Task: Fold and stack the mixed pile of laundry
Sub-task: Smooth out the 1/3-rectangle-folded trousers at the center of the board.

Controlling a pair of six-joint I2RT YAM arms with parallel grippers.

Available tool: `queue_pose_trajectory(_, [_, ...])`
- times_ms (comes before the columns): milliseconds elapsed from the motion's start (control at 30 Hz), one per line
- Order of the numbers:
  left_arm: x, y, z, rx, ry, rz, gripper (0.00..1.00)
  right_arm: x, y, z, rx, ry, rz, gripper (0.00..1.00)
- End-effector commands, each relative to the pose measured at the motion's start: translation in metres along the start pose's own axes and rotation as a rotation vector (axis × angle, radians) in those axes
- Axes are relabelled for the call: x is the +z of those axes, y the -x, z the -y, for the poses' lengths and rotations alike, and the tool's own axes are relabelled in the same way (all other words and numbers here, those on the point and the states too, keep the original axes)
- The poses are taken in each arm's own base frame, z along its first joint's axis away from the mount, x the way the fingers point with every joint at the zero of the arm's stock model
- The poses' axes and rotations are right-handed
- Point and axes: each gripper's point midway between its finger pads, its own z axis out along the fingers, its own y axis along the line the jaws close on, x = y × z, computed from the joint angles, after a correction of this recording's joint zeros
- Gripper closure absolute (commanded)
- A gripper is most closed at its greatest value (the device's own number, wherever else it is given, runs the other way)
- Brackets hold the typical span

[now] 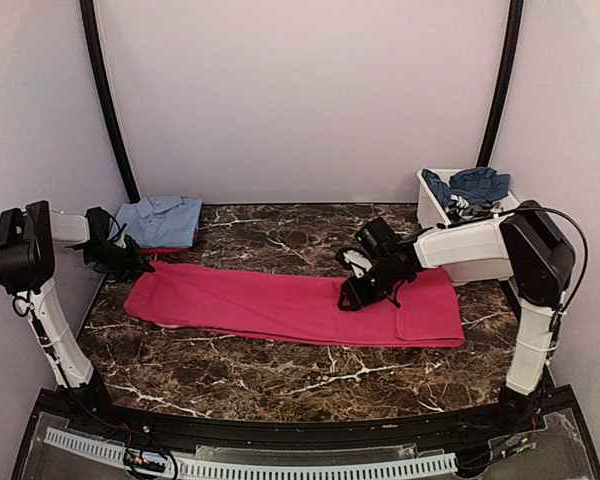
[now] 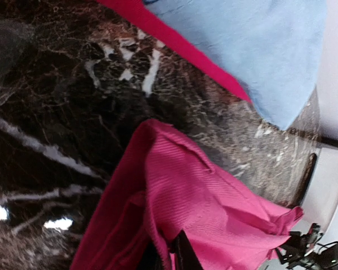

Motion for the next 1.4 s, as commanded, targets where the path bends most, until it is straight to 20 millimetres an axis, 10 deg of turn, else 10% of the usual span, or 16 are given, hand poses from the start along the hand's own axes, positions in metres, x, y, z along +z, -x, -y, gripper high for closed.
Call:
queue_pose_trajectory(0, [-0.006, 0.024, 0.004, 0.03, 0.011, 0.061, 0.86, -0.025, -0.01, -0.002, 0.007, -0.014, -0.044, 0.47])
queue_pose_trajectory(267, [-0.046, -0.01, -0.004, -0.028, 0.141, 0.059, 0.42, -0.048, 0.013, -0.047, -0.127, 0.08, 0.03, 0.42])
queue_pose_trajectory(467, [-0.085, -0.036, -0.016, -0.119, 0.196, 0.134, 0.15, -0.049, 0.044, -0.143, -0.37, 0.13, 0.148, 0.39])
queue_pose_trajectory(733, [-0.097, -0.075, -0.028, -0.367, 0.157, 0.061, 0.15, 0.008, 0.082, -0.241, -0.621, 0.144, 0.188, 0.41])
queue_pose_trajectory(1200, [-0.076, -0.12, -0.061, -0.538, 0.236, -0.012, 0.3, 0.043, 0.059, -0.236, -0.621, 0.14, 0.103, 0.39])
queue_pose_trajectory(1367, [-0.057, -0.126, -0.062, -0.516, 0.228, -0.042, 0.41, 0.027, 0.042, -0.213, -0.597, 0.085, 0.087, 0.33])
